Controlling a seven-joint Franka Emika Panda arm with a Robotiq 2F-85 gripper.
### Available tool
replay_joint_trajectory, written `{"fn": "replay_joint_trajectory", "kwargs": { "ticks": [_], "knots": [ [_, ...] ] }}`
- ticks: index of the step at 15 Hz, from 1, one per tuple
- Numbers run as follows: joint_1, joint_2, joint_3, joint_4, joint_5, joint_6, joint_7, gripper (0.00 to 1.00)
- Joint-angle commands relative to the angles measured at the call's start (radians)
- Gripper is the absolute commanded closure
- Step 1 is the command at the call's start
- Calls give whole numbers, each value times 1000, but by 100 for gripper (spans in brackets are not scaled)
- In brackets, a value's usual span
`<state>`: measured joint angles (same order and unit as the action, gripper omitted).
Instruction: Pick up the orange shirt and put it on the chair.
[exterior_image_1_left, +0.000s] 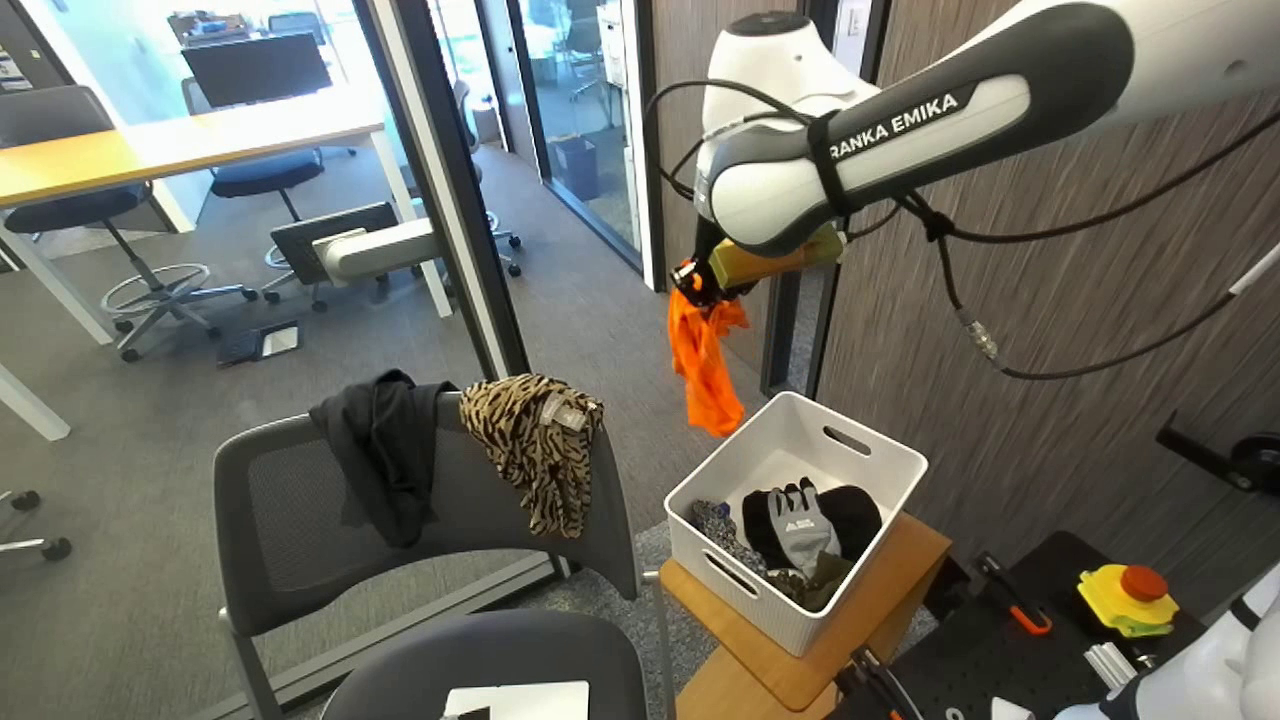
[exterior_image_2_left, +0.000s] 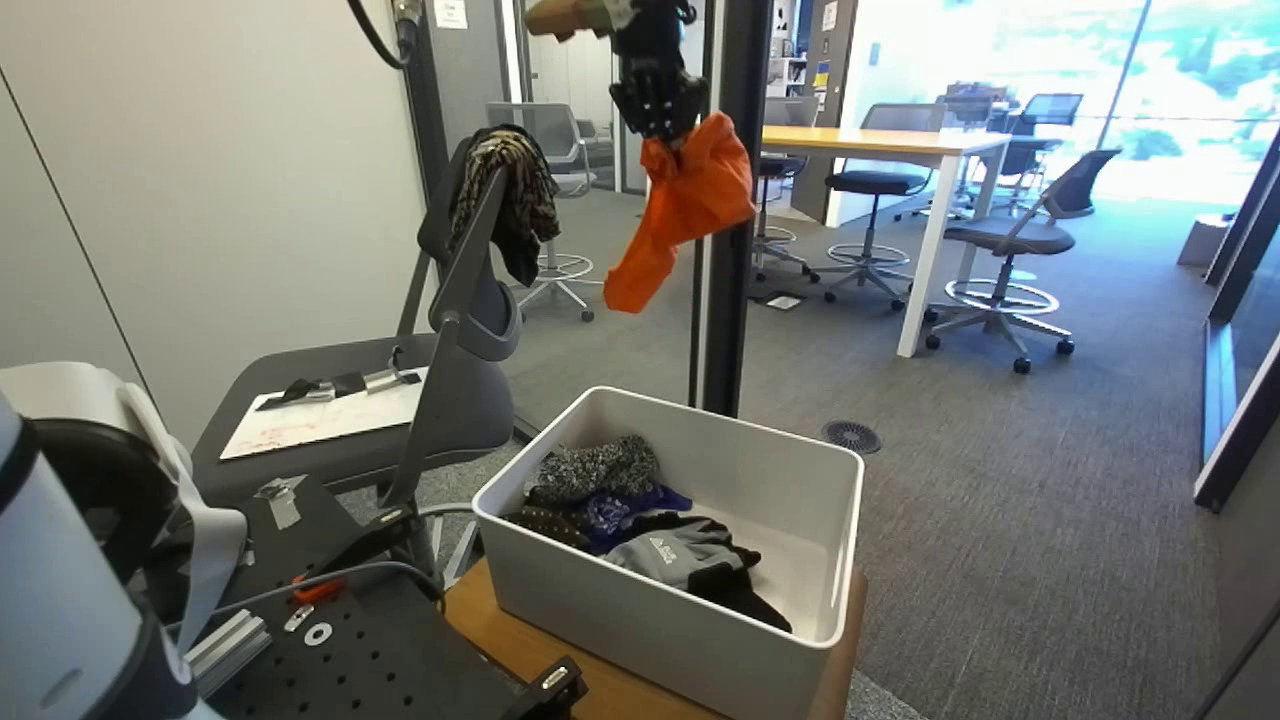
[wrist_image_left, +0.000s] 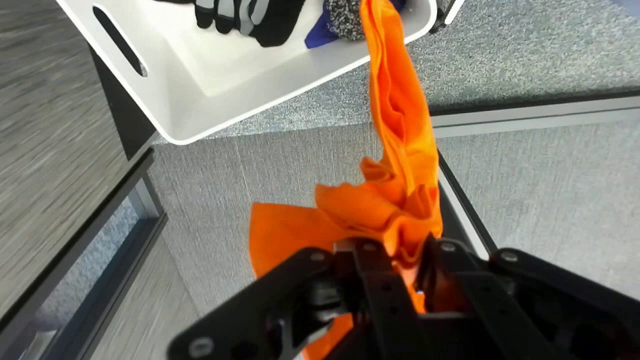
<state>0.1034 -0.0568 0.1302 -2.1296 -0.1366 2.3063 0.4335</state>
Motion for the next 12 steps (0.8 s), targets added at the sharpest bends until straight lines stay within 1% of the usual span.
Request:
{"fn": "replay_joint_trajectory", "kwargs": {
  "ticks": [1,4,6,10,12],
  "knots": [
    [54,43,73,202,-91,-171,67,93],
    [109,136,124,382,-114,-312,32,93],
    [145,205,141,488,-130,-376,15,93],
    [211,355,130,674,-164,-404,-32,93],
    [239,425,121,759,-162,-420,-69,93]
  ]
}}
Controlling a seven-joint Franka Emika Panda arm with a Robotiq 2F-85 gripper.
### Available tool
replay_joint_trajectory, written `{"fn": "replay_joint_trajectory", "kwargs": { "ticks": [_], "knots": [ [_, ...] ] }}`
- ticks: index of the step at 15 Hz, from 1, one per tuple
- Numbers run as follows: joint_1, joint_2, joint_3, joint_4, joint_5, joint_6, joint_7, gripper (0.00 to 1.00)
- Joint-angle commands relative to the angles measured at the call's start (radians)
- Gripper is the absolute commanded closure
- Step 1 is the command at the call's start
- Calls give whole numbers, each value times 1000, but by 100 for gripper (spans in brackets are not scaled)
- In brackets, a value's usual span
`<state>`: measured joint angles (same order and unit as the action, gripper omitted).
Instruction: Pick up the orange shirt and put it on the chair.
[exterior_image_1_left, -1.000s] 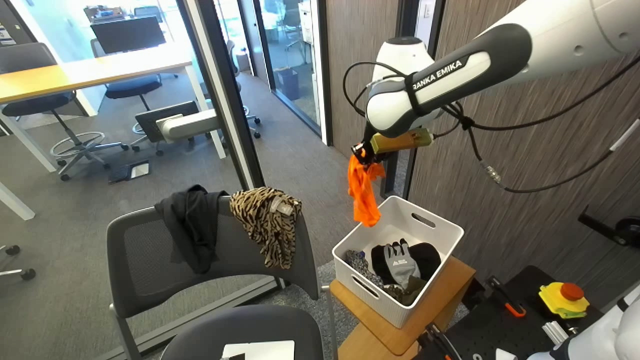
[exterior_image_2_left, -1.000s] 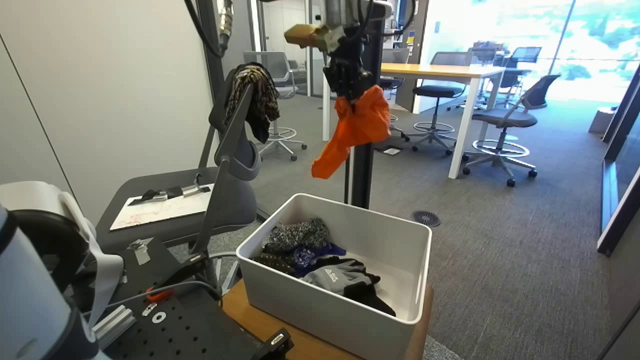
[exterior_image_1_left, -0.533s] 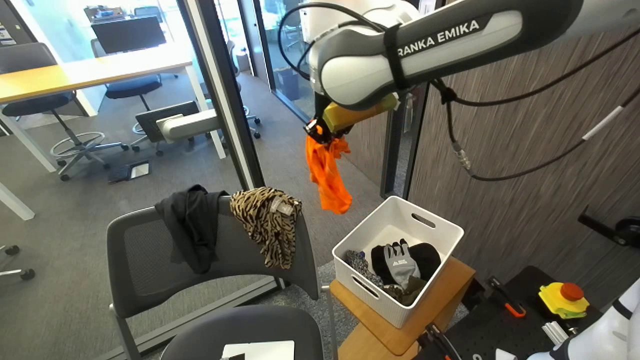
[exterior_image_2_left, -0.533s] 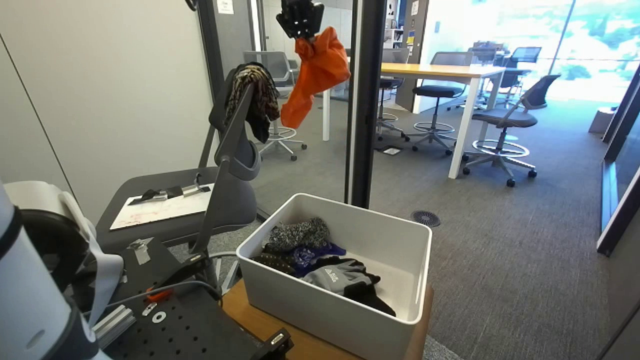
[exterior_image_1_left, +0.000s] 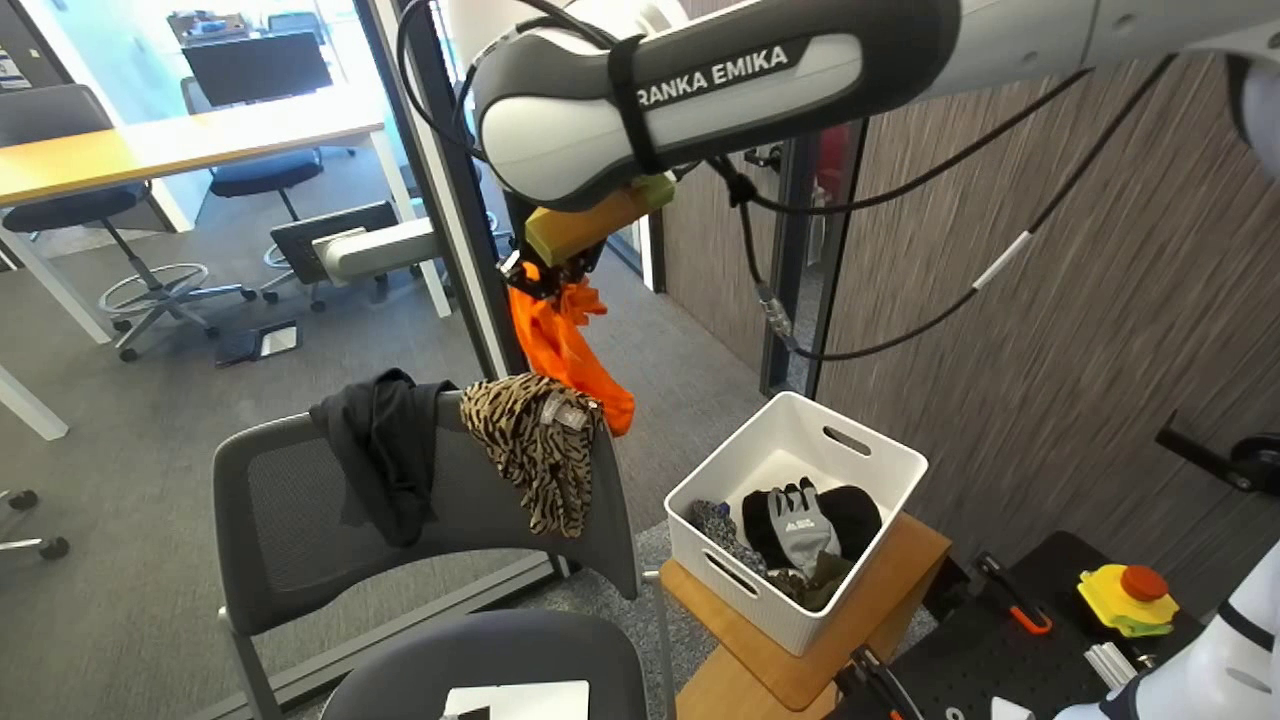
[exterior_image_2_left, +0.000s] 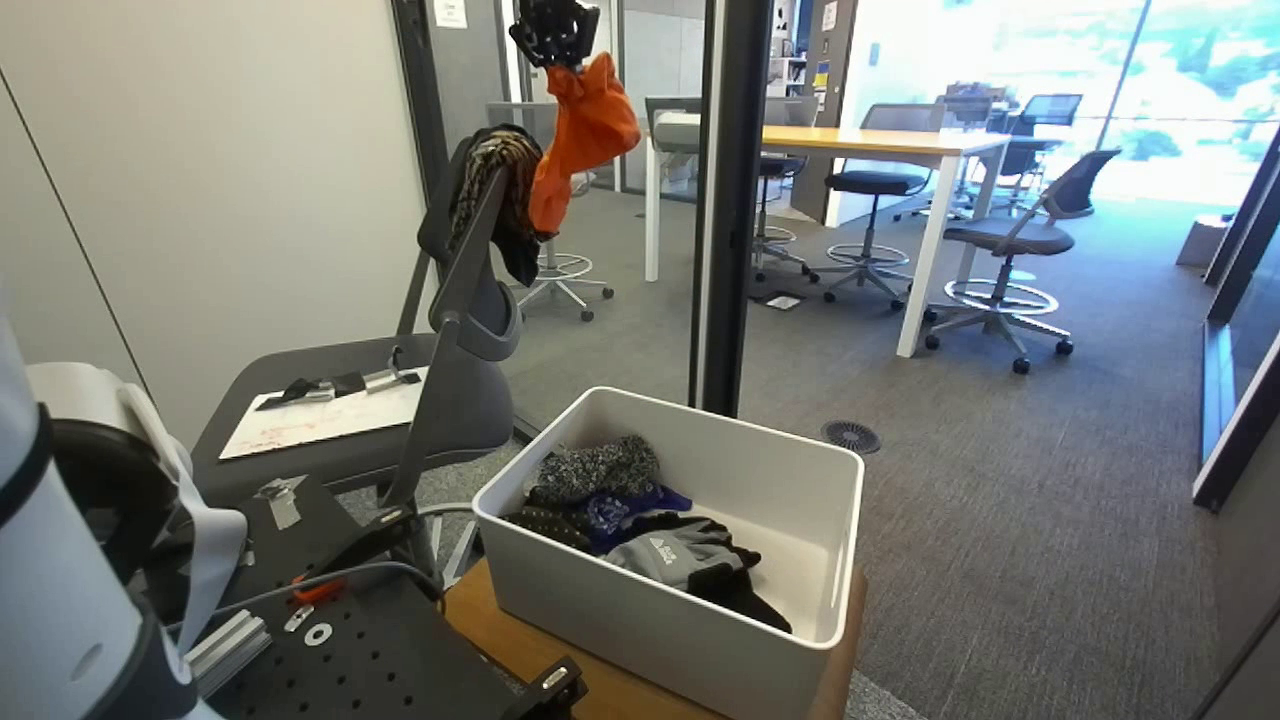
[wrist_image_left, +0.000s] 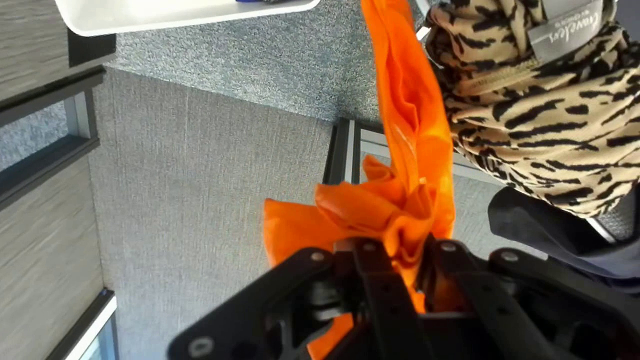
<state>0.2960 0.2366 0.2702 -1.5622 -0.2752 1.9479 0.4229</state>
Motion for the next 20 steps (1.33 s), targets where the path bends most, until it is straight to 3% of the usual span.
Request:
{"fn": "replay_joint_trajectory", "kwargs": {
  "ticks": [1,6,11,15,20],
  "knots": [
    [61,162,-24,234,-20,-77,-80,93],
    [162,210,-23,351,-45,-189,-192,93],
    [252,174,12,387,-56,-343,-337,93],
    [260,166,18,381,-58,-354,-437,93],
    [229,183,-14,428,-64,-326,-471,93]
  ]
}}
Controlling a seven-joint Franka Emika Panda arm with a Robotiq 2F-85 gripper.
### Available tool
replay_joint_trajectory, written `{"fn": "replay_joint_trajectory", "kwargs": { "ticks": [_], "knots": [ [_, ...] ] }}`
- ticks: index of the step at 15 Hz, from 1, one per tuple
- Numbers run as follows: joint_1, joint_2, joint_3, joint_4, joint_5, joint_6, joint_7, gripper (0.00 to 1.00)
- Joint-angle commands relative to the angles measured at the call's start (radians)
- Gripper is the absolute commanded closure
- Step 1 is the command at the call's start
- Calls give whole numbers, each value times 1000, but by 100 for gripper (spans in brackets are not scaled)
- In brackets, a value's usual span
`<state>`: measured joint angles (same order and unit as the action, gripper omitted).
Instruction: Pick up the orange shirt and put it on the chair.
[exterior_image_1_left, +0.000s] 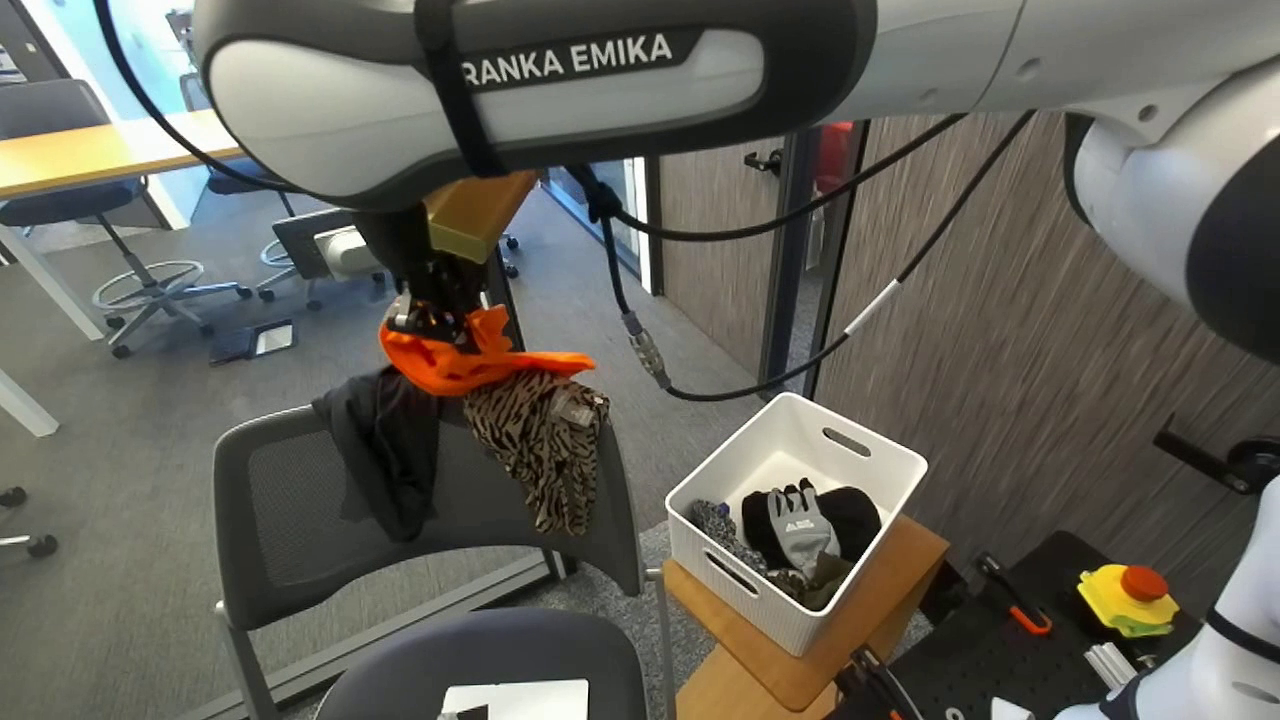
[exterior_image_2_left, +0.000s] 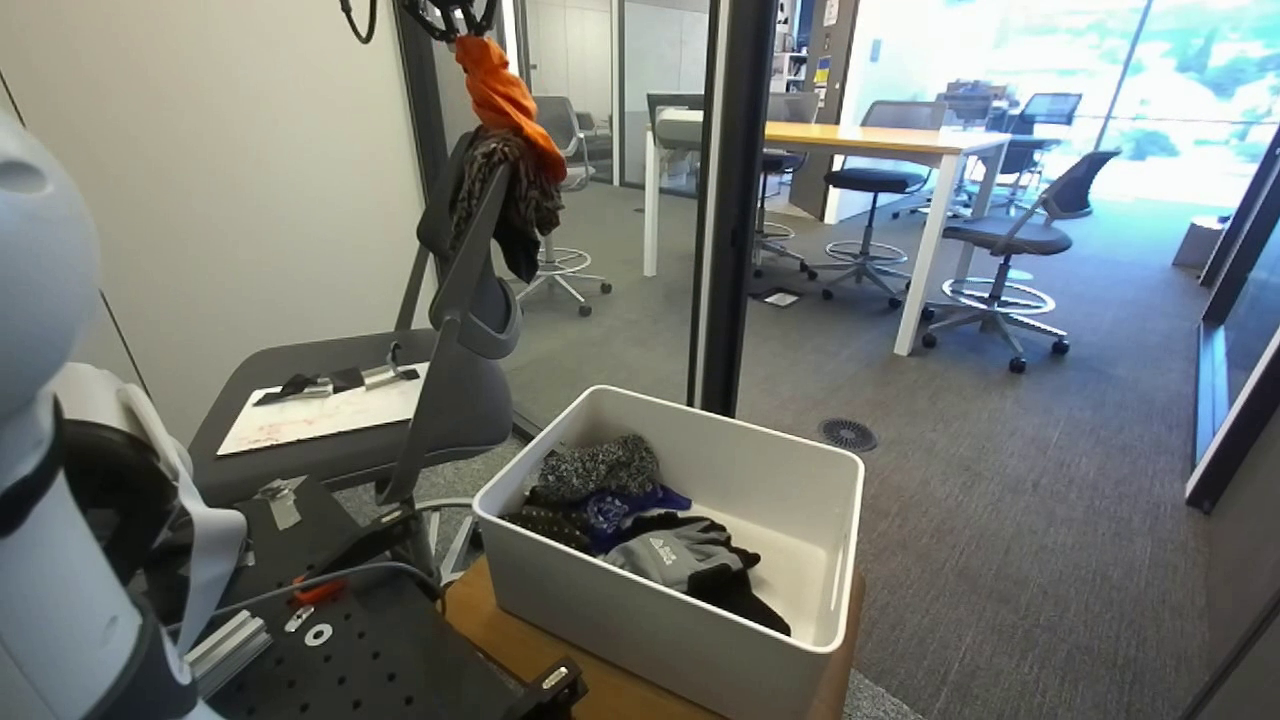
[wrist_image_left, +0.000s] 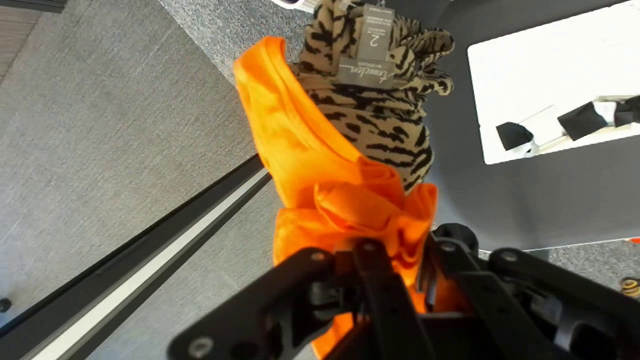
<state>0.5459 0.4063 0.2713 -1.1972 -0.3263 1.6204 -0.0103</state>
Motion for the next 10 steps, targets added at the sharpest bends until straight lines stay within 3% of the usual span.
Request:
{"fn": "replay_joint_trajectory", "kwargs": {
  "ticks": [1,4,10],
  "knots": [
    [-26,22,-21,80,-12,-6,-42,93],
    [-40,49,-28,137,-7,-27,-72,92],
    [-29,50,-7,109,-6,-28,-168,92]
  ]
}}
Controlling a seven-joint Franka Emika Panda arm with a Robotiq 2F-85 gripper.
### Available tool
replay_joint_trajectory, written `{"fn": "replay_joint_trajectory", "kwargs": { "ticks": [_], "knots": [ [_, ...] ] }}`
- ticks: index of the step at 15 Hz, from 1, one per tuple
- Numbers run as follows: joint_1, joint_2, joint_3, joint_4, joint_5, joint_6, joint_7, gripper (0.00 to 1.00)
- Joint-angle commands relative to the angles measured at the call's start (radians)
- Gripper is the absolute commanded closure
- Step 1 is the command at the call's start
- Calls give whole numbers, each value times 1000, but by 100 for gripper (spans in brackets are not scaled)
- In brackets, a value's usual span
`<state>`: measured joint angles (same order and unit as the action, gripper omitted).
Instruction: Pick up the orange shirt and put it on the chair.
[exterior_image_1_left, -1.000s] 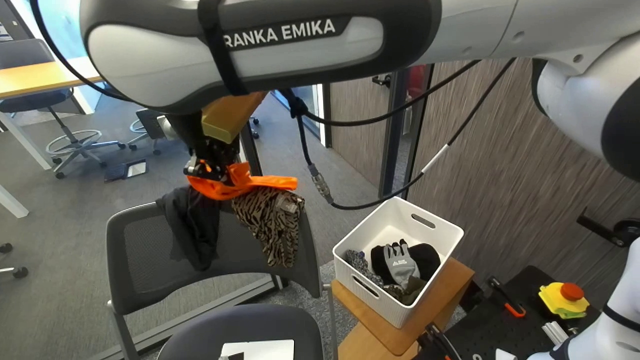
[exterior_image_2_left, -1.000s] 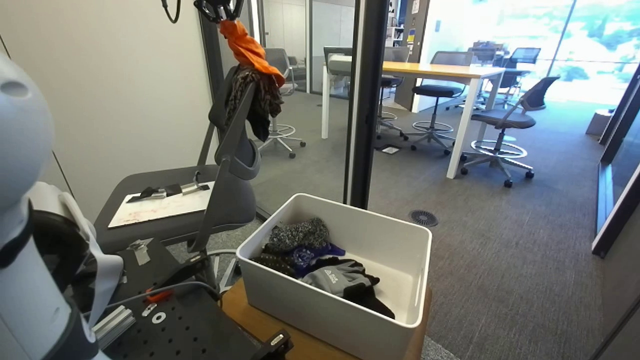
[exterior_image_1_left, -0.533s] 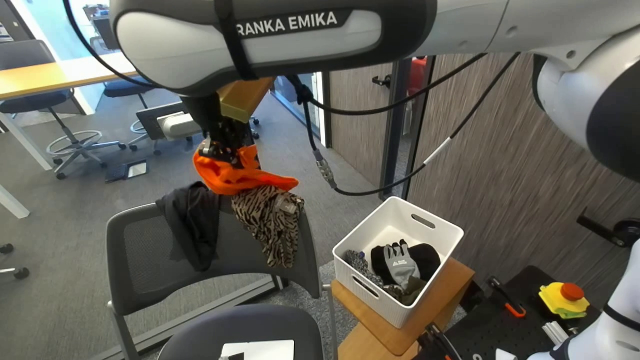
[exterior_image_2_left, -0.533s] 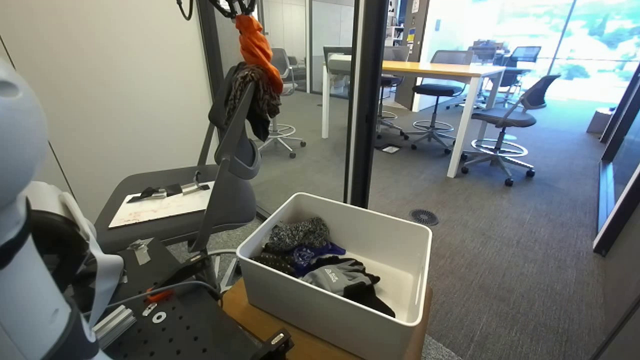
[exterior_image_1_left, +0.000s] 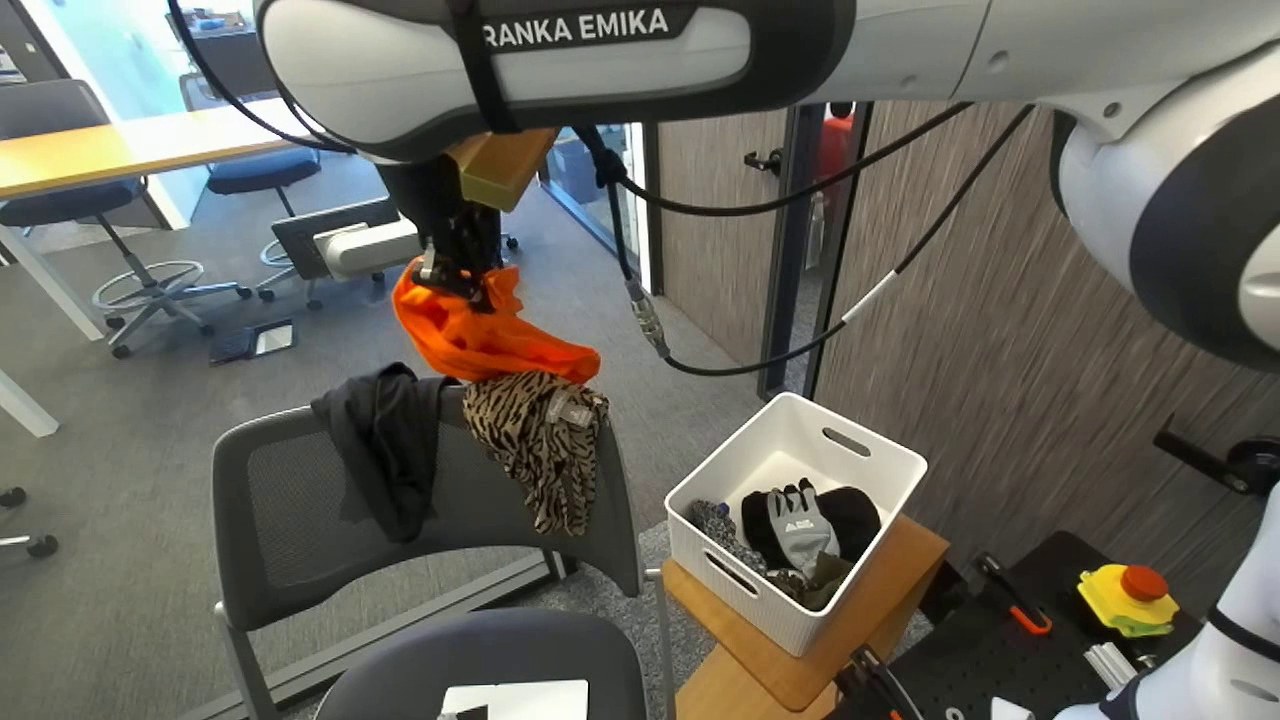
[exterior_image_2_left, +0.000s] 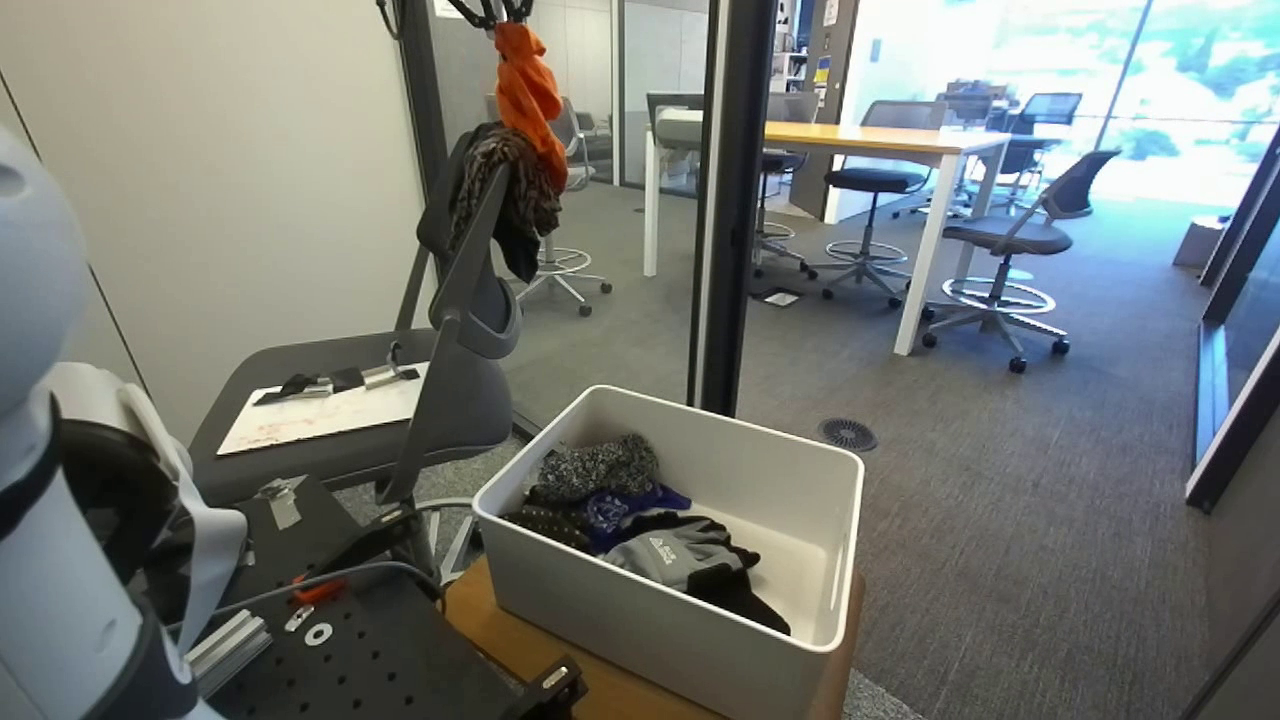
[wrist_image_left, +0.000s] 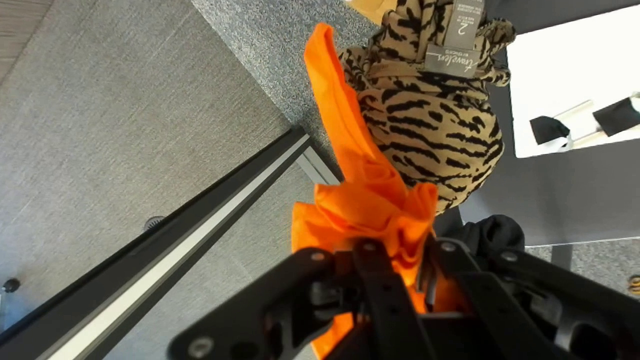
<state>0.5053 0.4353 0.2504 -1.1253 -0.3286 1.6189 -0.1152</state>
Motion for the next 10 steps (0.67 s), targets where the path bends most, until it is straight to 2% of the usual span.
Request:
{"fn": "replay_joint_trajectory", "kwargs": {
  "ticks": [1,10],
  "knots": [
    [13,21,22,26,3,-39,-93,92],
    [13,44,59,24,27,-150,-262,92]
  ]
}}
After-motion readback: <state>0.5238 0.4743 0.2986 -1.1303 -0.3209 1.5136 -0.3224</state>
